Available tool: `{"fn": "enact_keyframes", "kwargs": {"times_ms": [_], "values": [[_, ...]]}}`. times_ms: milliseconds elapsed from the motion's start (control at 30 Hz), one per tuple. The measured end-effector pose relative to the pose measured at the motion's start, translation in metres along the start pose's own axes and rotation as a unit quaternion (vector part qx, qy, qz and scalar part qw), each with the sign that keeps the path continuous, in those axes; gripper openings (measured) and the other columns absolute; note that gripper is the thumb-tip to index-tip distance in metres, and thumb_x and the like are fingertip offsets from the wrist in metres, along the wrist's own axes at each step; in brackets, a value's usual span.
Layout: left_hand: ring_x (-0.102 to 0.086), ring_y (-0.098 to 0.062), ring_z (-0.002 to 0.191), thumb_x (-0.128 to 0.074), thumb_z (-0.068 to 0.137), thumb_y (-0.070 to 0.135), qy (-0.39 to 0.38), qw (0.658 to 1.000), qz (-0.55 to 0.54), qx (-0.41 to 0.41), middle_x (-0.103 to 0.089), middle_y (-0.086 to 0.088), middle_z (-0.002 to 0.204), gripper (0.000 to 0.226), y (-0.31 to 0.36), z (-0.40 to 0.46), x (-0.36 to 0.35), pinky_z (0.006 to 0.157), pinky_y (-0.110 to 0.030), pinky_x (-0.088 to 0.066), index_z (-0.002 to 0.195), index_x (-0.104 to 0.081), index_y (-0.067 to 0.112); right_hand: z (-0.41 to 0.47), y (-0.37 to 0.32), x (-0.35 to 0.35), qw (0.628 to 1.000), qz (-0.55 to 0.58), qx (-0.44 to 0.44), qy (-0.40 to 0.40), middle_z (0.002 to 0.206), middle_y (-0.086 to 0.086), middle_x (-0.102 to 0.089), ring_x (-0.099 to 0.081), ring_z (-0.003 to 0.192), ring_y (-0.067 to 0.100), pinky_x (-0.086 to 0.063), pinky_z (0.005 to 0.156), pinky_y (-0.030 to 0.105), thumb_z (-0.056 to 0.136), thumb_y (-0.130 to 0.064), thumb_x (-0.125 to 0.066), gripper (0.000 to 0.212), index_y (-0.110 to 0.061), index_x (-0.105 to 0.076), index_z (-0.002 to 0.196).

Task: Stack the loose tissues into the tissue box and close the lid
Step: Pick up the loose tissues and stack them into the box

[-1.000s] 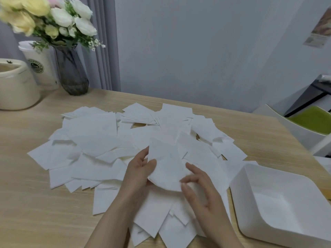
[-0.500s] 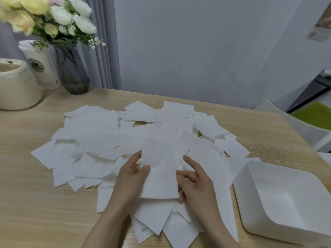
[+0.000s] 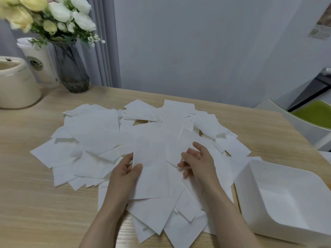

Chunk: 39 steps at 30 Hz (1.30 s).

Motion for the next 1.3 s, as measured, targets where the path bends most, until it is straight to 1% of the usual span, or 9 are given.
{"fn": "enact_keyframes", "kwargs": {"times_ms": [100,167,267,367,433,567,933,1033,1300], "values": [[-0.072,-0.017,0.089,-0.053,0.095,-0.002,-0.001,1.000,-0.001,0.000,-0.076,-0.002,0.101,0.030,0.000,0.000,0.000,0.070,-0.024,-0.055,0.114,-0.065,0.018,0.016,-0.004,-0.006,0.998,-0.044,0.024,0.034,0.105,0.008,-0.064,-0.058,0.052,0.011,-0.041,0.047,0.026,0.087,-0.012,-0.066,0.056,-0.017,-0.040,0.136],[-0.072,-0.017,0.091,-0.053,0.095,-0.001,-0.002,1.000,0.005,-0.001,-0.076,-0.001,0.102,0.031,0.001,-0.001,-0.001,0.070,-0.023,-0.055,0.115,-0.065,0.019,0.026,-0.006,-0.008,0.995,-0.074,0.041,0.053,0.088,0.003,-0.063,-0.057,0.060,0.014,-0.046,0.061,0.031,0.086,-0.020,-0.069,0.055,-0.018,-0.043,0.135],[-0.072,-0.016,0.091,-0.054,0.095,-0.001,-0.001,1.000,0.007,-0.003,-0.076,-0.001,0.102,0.031,0.000,-0.001,-0.001,0.069,-0.021,-0.055,0.115,-0.065,0.018,0.042,-0.012,-0.010,0.988,-0.141,0.040,0.055,0.089,0.002,-0.062,-0.062,0.081,0.019,-0.052,0.083,0.037,0.083,-0.035,-0.072,0.051,-0.018,-0.053,0.127],[-0.072,-0.016,0.092,-0.054,0.095,-0.001,-0.001,1.000,0.005,-0.002,-0.076,-0.001,0.102,0.030,-0.001,-0.001,-0.001,0.070,-0.022,-0.055,0.116,-0.065,0.018,0.049,-0.018,-0.013,0.977,-0.211,0.030,-0.009,0.076,0.000,-0.061,-0.057,0.064,0.012,-0.044,0.060,0.024,0.083,-0.031,-0.071,0.024,-0.011,-0.068,0.095],[-0.072,-0.018,0.094,-0.054,0.095,0.000,-0.002,1.000,0.004,-0.002,-0.076,-0.001,0.103,0.029,-0.001,-0.001,0.000,0.074,-0.027,-0.054,0.116,-0.065,0.018,0.047,-0.019,-0.011,0.969,-0.242,0.039,-0.027,0.062,0.005,-0.053,-0.048,0.053,0.016,-0.034,0.052,0.023,0.083,-0.018,-0.067,0.017,-0.007,-0.061,0.072],[-0.071,-0.022,0.096,-0.054,0.095,0.001,0.000,1.000,0.001,0.002,-0.076,-0.003,0.103,0.028,-0.003,0.000,0.001,0.080,-0.035,-0.052,0.115,-0.066,0.017,0.031,-0.020,0.003,0.956,-0.285,0.067,0.015,0.062,0.009,-0.060,-0.056,0.051,0.023,-0.041,0.050,0.031,0.080,-0.010,-0.060,0.010,-0.003,-0.062,0.073],[-0.073,-0.017,0.084,-0.047,0.099,0.003,0.028,0.998,-0.053,0.004,-0.077,-0.002,0.093,0.025,0.002,0.000,-0.018,0.071,-0.028,-0.057,0.107,-0.068,0.014,-0.031,-0.012,0.027,0.994,-0.055,0.048,0.083,0.054,0.009,-0.066,-0.052,0.036,0.019,-0.044,0.045,0.023,0.102,-0.024,-0.045,0.019,-0.015,-0.061,0.098],[-0.071,-0.023,0.099,-0.046,0.101,0.008,0.031,0.997,-0.065,0.020,-0.075,-0.004,0.104,0.026,-0.001,0.002,-0.020,0.089,-0.039,-0.053,0.110,-0.069,0.015,-0.046,-0.008,0.016,0.995,0.061,0.050,0.056,0.063,0.009,-0.068,-0.058,0.046,0.019,-0.044,0.036,0.022,0.100,-0.019,-0.048,0.021,-0.008,-0.066,0.103],[-0.069,-0.020,0.098,-0.046,0.103,0.015,0.047,0.997,-0.057,0.018,-0.076,-0.002,0.099,0.024,0.000,0.002,-0.019,0.089,-0.036,-0.052,0.100,-0.070,0.015,-0.060,0.016,-0.025,0.996,0.072,0.015,-0.048,0.069,0.021,-0.070,-0.058,0.042,0.022,-0.045,0.036,0.023,0.099,-0.014,-0.048,0.020,-0.011,-0.066,0.107]]}}
Point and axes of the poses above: each hand's wrist, its own z-axis towards the middle knuckle, its own x-axis out of the back of the hand, y = z × x, the point moved 3 cm from there along z, towards the middle knuckle
